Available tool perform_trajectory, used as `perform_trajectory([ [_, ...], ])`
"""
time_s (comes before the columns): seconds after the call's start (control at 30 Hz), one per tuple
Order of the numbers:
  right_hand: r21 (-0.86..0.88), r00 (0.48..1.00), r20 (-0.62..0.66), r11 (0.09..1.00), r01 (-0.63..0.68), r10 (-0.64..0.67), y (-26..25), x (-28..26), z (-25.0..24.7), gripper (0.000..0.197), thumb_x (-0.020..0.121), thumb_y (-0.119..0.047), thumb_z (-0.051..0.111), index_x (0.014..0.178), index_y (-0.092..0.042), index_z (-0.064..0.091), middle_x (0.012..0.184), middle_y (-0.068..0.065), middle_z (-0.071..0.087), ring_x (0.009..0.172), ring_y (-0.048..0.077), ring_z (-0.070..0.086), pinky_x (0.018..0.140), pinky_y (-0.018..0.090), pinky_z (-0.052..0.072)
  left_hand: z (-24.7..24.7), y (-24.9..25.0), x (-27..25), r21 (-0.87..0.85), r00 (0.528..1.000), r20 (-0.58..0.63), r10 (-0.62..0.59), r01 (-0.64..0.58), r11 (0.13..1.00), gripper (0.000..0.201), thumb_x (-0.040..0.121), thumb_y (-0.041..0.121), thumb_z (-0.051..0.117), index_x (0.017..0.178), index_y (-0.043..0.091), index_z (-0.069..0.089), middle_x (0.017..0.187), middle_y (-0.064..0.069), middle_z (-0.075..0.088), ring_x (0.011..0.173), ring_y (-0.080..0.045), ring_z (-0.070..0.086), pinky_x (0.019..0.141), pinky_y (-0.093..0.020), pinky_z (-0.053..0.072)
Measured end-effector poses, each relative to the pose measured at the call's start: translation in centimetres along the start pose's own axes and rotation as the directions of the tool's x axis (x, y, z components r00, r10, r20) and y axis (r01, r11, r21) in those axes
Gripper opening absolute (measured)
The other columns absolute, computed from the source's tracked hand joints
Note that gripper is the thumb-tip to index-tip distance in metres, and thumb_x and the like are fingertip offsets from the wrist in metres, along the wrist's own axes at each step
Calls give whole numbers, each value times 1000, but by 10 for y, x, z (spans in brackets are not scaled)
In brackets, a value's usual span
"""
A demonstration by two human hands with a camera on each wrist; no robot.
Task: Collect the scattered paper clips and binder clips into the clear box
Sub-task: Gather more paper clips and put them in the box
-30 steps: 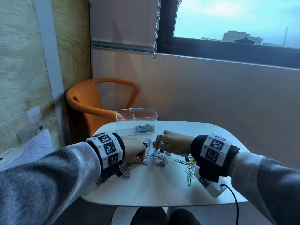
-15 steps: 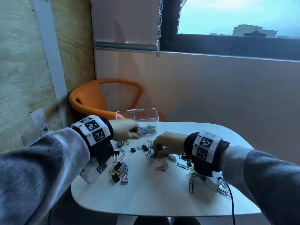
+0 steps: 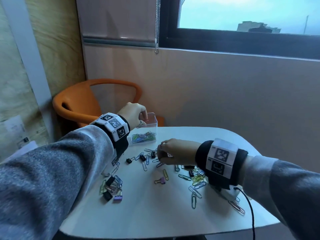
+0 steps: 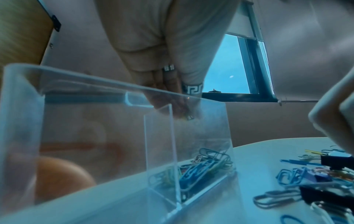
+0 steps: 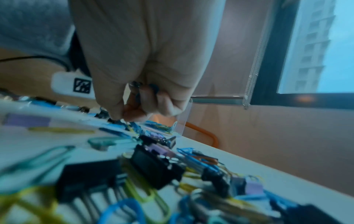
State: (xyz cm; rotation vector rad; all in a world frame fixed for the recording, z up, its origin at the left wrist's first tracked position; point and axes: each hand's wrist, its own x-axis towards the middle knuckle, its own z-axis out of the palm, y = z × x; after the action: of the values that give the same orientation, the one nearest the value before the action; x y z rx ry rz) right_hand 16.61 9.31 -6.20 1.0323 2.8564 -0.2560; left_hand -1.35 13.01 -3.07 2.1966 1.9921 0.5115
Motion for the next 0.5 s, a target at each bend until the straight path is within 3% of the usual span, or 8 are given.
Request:
perform_trajectory([
  [0.07, 93, 999, -34, 996, -18, 21, 4, -1, -4, 24, 94, -20, 50, 110, -7, 63, 107, 5, 67, 72, 9, 55, 62, 6, 37, 0, -3, -1, -24, 1000, -2, -2, 2, 1000, 5, 79, 12, 73, 83, 15, 73, 77, -5, 68, 77, -22, 63, 71, -29, 52],
  [0.17, 194, 996, -64, 980, -46, 60, 8, -2, -15, 25, 94, -23, 51, 109, -8, 64, 90, -3, 62, 57, -5, 42, 54, 0, 36, 1, -6, -4, -79, 1000, 9, 1, 0, 997, 10, 84, 17, 68, 90, 14, 76, 89, -8, 73, 84, -22, 65, 80, -30, 53],
  [0.27, 234, 987, -133, 971, -55, 88, 8, 7, -33, 24, 95, -21, 51, 105, -4, 65, 76, -11, 54, 56, -5, 41, 53, 2, 37, -2, -8, -9, -119, 1000, 12, 11, -9, 993, 19, 89, 21, 61, 103, 15, 73, 102, -6, 72, 89, -19, 62, 84, -25, 48],
  [0.37, 256, 956, -260, 964, -67, 136, 8, 28, -59, 22, 95, -21, 51, 94, -5, 67, 66, -10, 51, 61, 10, 46, 53, 9, 35, -8, -13, -16, -160, 1000, 24, 10, -6, 987, 26, 90, 21, 60, 115, 17, 67, 112, -4, 69, 100, -19, 63, 89, -24, 47],
  [0.43, 239, 935, -314, 967, -88, 163, 8, 43, -72, 18, 95, -21, 51, 88, -12, 65, 67, -7, 52, 69, 15, 46, 56, 16, 35, -12, -19, -19, -177, 1000, 19, 15, -11, 984, 30, 90, 17, 60, 119, 17, 63, 114, -3, 68, 102, -17, 62, 91, -24, 46],
  [0.5, 171, 934, -307, 976, -135, 183, 5, 58, -76, 19, 95, -22, 51, 96, -10, 66, 80, -1, 60, 76, 16, 49, 60, 17, 37, -18, -26, -22, -202, 1000, 5, 3, -2, 979, 31, 89, 12, 60, 119, 16, 62, 114, -3, 68, 102, -19, 62, 93, -29, 49],
])
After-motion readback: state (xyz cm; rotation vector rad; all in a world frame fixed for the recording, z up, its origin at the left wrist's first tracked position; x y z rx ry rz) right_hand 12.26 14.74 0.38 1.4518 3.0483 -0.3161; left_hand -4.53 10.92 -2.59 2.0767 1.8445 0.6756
